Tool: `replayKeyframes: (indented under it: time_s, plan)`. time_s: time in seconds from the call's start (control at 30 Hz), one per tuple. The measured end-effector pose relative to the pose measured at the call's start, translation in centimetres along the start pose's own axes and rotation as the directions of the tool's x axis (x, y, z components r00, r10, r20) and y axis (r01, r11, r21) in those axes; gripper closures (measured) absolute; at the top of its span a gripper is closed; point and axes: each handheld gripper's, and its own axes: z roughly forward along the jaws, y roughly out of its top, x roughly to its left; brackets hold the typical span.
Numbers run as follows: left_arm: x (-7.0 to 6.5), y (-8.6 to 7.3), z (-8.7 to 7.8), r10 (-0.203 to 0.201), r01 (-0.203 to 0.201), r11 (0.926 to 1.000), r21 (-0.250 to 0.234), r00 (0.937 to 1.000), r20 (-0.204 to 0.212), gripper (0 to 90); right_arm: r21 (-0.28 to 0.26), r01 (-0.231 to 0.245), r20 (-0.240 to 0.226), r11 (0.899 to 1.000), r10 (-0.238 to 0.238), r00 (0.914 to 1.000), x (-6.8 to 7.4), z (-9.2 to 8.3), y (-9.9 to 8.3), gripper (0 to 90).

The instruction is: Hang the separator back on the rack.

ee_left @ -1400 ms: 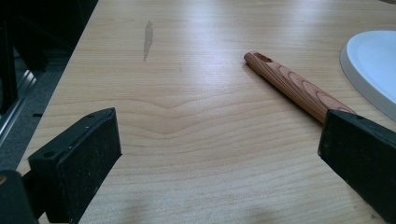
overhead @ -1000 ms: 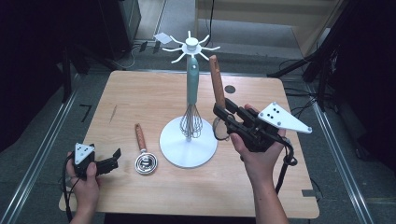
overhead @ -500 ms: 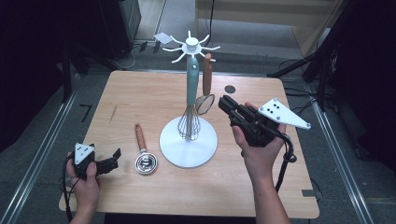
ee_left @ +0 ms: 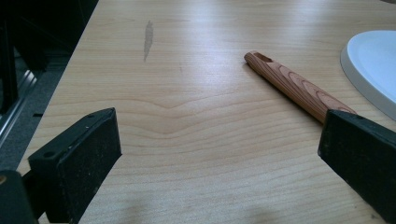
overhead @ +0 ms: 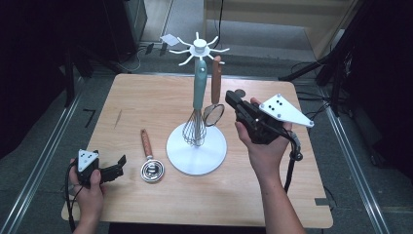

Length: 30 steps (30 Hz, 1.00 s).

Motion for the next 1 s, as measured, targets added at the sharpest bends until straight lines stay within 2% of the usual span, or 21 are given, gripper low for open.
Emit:
replayKeyframes:
  time_s: [0.47, 0.67, 0.8, 1.0]
  plan:
    - [0.0, 0.0, 0.0, 0.002, -0.002, 1.0000, 0.002, 1.0000, 0.001, 0.0, -0.018, 0.046, 0.002, 0.999, -0.046, 0.9990, -0.3, 2.3, 1.6, 90.0]
    - [0.0, 0.0, 0.0, 0.003, -0.003, 1.0000, 0.002, 1.0000, 0.002, 0.0, -0.050, 0.070, -0.010, 0.996, -0.070, 0.9975, -0.2, 3.0, 2.9, 90.0]
    - [0.0, 0.0, 0.0, 0.002, -0.002, 1.0000, 0.001, 1.0000, 0.002, 0.0, -0.070, 0.080, -0.032, 0.994, -0.082, 0.9961, 0.0, 2.9, 3.6, 90.0]
    - [-0.1, 0.0, 0.0, 0.009, -0.009, 1.0000, 0.003, 1.0000, 0.002, 0.0, -0.066, 0.080, -0.048, 0.995, -0.083, 0.9954, 0.4, 2.8, 3.4, 90.0]
